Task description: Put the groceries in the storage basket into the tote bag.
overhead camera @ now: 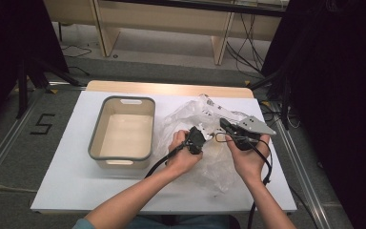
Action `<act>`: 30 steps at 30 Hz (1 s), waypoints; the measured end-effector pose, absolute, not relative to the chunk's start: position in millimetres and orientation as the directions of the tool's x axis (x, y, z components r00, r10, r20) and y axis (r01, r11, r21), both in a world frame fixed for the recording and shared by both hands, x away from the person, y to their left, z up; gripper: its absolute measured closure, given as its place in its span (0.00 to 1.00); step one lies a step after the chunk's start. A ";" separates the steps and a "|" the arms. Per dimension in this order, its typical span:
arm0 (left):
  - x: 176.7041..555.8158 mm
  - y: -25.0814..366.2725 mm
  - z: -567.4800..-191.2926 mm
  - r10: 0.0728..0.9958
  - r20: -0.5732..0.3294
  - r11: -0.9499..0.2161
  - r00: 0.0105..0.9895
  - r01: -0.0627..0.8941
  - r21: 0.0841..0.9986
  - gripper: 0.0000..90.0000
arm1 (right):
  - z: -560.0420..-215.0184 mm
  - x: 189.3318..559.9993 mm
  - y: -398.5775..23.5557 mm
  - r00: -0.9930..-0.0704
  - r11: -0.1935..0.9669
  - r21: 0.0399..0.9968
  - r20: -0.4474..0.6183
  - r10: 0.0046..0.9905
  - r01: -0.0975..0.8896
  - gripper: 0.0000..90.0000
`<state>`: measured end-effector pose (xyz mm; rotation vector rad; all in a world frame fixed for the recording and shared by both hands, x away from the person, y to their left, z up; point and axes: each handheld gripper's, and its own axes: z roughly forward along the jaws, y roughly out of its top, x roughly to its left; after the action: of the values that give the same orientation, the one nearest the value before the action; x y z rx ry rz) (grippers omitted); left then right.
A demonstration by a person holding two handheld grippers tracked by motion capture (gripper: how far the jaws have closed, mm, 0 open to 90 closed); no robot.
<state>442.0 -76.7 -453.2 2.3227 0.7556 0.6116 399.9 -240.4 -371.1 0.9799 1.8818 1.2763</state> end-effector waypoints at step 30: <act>367.7 28.2 -380.9 0.685 0.062 -0.441 0.726 0.346 0.828 0.74 | -388.8 390.5 -248.3 -0.581 0.319 0.881 -0.065 0.812 0.349 1.00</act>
<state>367.7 28.2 -380.9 2.0623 0.7806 0.4966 390.5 -248.3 -388.8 1.0210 2.0844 1.2059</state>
